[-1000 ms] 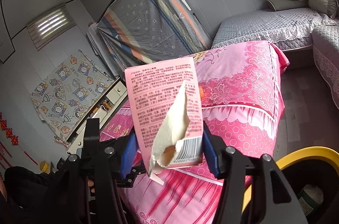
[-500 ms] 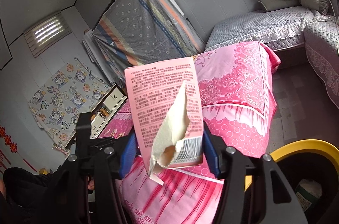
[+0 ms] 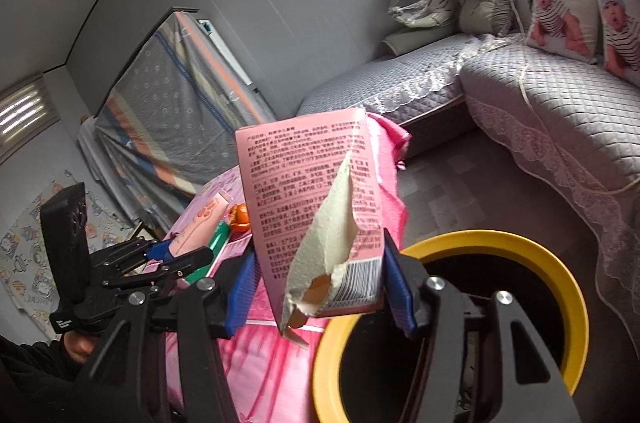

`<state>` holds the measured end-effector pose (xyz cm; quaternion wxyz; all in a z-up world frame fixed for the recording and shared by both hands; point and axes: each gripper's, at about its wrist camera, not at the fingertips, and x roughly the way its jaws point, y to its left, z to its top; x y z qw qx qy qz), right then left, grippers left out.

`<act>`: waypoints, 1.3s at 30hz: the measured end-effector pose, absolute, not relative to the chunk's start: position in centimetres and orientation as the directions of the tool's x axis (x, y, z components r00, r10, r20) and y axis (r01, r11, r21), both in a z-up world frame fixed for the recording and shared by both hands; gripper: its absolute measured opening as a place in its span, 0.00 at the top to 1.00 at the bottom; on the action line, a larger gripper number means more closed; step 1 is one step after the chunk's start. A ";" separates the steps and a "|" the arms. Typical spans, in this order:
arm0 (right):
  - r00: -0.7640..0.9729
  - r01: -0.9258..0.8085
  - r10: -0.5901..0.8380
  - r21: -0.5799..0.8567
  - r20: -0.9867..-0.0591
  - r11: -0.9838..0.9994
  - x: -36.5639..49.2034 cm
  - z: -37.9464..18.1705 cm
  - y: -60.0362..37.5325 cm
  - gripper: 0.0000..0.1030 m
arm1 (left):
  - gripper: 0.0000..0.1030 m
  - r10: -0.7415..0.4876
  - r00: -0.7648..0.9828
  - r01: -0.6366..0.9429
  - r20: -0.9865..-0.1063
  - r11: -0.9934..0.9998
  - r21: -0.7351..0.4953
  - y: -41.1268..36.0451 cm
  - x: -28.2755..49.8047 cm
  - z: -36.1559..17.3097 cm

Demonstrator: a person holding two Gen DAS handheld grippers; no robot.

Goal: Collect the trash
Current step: 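Carry both items over the yellow bin and open both grippers to drop them, then grasp the orange snack wrapper on the bed with the left gripper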

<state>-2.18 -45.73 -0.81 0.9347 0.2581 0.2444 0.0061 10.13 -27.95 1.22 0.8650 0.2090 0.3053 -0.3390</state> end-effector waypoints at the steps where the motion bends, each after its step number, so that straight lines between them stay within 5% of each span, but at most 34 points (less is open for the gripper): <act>1: 0.879 0.151 0.097 0.465 -0.466 0.872 -2.6 -1.1 -46.0 0.49 | 0.65 -0.466 0.582 0.721 -0.666 0.674 0.160 -28.8 9.9 1.2; 8: 0.841 0.304 -0.030 0.428 -0.540 0.851 -4.2 -4.2 -48.1 0.49 | 0.65 -0.497 0.549 0.767 -0.672 0.620 0.168 -33.5 8.9 0.2; 24: 0.733 0.449 -0.066 0.408 -0.677 0.795 -4.1 -9.1 -50.7 0.44 | 0.63 -0.514 0.444 0.794 -0.734 0.605 0.057 -36.6 10.0 -2.9; 25: 0.723 0.470 -0.089 0.394 -0.685 0.790 -4.3 -9.2 -50.8 0.39 | 0.59 -0.514 0.426 0.787 -0.745 0.616 0.025 -36.3 10.5 -3.2; 27: 0.711 0.512 -0.113 0.401 -0.694 0.760 -4.8 -9.4 -51.5 0.31 | 0.14 -0.517 0.412 0.764 -0.751 0.645 -0.025 -35.3 11.5 -3.3; 39: 0.759 0.373 0.035 0.479 -0.650 0.794 -1.2 -6.4 -48.3 0.27 | 0.08 -0.563 0.578 0.698 -0.591 0.716 0.000 -24.2 15.6 0.1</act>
